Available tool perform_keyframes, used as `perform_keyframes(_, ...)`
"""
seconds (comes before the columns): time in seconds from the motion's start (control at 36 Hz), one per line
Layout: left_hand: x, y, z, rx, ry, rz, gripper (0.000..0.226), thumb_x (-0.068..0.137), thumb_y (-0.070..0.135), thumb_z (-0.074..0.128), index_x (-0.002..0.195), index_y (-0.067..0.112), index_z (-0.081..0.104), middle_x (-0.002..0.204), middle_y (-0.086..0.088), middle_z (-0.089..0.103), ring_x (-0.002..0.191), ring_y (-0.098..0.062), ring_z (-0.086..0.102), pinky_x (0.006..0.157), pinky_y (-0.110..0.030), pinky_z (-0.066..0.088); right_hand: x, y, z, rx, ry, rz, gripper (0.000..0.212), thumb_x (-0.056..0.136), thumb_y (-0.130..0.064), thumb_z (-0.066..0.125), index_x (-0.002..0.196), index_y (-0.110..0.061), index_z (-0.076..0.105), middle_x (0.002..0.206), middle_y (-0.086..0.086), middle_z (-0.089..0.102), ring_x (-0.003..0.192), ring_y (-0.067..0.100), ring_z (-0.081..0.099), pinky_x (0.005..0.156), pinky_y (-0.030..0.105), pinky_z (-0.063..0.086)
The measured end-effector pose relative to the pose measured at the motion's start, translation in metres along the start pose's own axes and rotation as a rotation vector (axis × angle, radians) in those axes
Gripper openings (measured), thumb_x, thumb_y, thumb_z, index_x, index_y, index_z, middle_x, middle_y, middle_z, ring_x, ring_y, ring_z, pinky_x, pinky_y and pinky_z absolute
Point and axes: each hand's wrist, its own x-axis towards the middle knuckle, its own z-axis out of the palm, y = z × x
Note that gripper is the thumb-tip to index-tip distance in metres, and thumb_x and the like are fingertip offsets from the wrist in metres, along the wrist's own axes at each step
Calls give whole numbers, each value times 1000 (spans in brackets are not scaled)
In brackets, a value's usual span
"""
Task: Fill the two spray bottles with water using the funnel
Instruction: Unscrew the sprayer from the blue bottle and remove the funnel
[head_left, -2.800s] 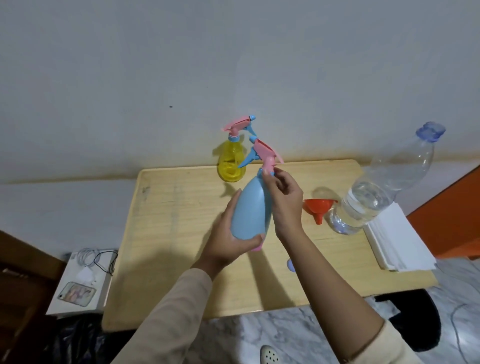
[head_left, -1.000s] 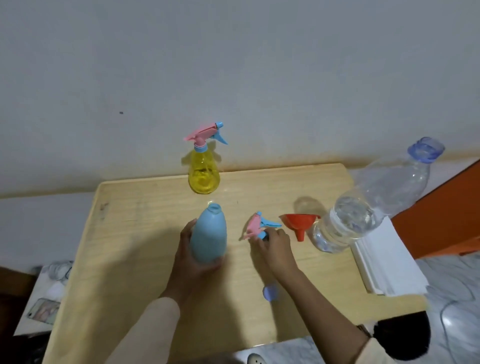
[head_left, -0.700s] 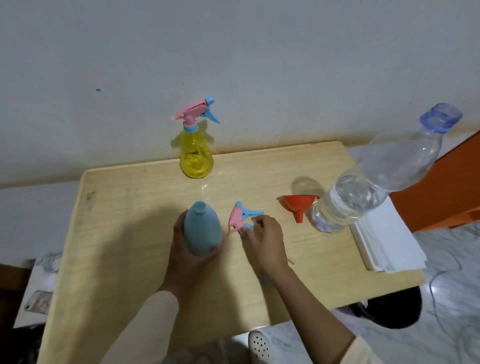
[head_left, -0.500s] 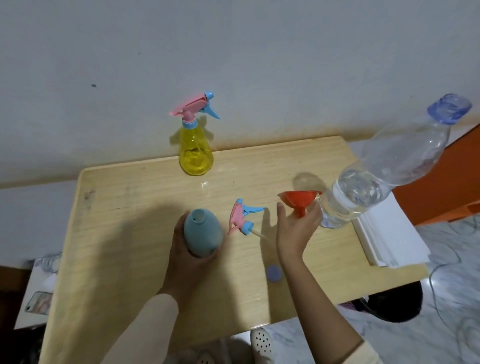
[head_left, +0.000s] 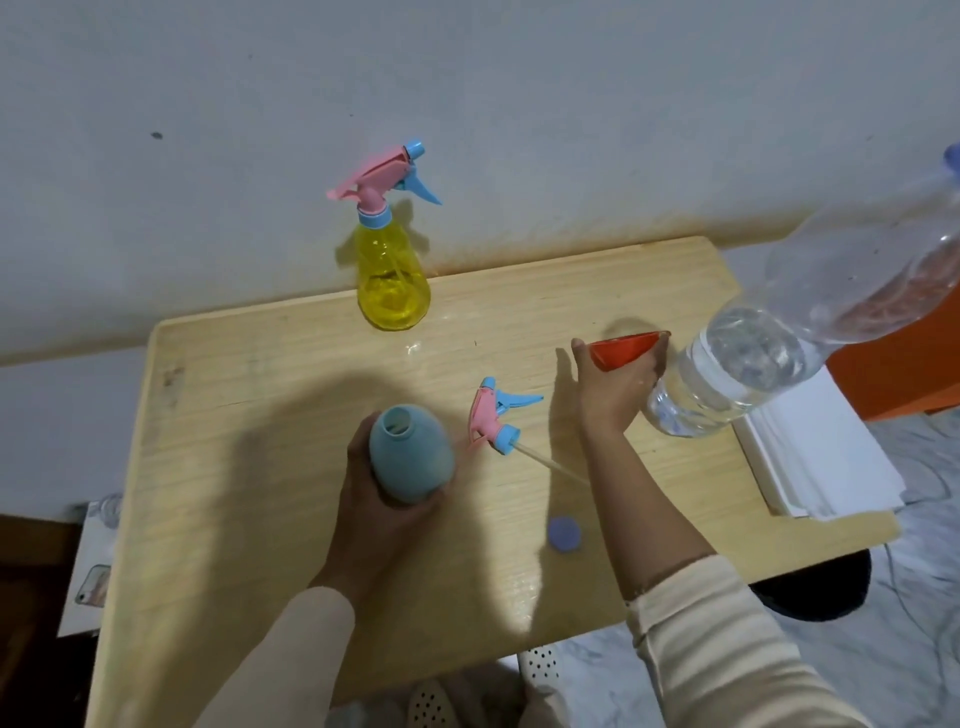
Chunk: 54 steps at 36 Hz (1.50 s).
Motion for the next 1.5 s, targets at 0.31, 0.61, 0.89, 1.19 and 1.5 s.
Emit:
perform_keyframes(0.31, -1, -3, 5, -40, 48, -35, 94, 57, 43, 84, 132, 56, 28, 138, 12, 41, 126, -18, 47, 97, -49, 49, 2, -12, 0, 85, -35, 43, 91, 72, -30, 80, 142, -7, 27, 140, 11, 38, 124, 26, 45, 87, 21, 40)
perform_keyframes(0.61, -5, 13, 8, 36, 181, -38, 87, 57, 52, 81, 131, 36, 37, 125, 8, 43, 115, -5, 46, 100, -37, 46, -101, -77, -21, 561, -671, -94, 68, 69, 5, 78, 124, -10, 41, 117, -1, 51, 91, -11, 58, 73, 8, 47)
perform_keyframes(0.89, -8, 15, 1, 5, 112, -68, 90, 69, 49, 78, 144, 29, 34, 135, 3, 52, 119, -11, 54, 93, -26, 50, -147, -88, -46, 594, -913, -310, 82, 55, -6, 80, 126, -17, 42, 128, 0, 47, 110, -3, 54, 85, 15, 47)
perform_keyframes(1.19, -4, 29, -4, 54, 89, -55, 69, 65, 32, 81, 124, 11, 52, 109, 0, 64, 95, -3, 62, 79, -17, 49, -165, -70, -38, 332, -873, -420, 86, 56, -20, 85, 128, -23, 39, 125, -13, 47, 111, -10, 50, 88, 9, 42)
perform_keyframes(1.5, -10, 27, -10, 142, 142, 12, 79, 60, 49, 71, 124, 6, 52, 110, -4, 56, 104, -24, 56, 88, -46, 50, -164, -72, -35, 219, -864, -371, 83, 63, -22, 87, 131, -24, 39, 128, -6, 47, 120, 10, 49, 94, 23, 48)
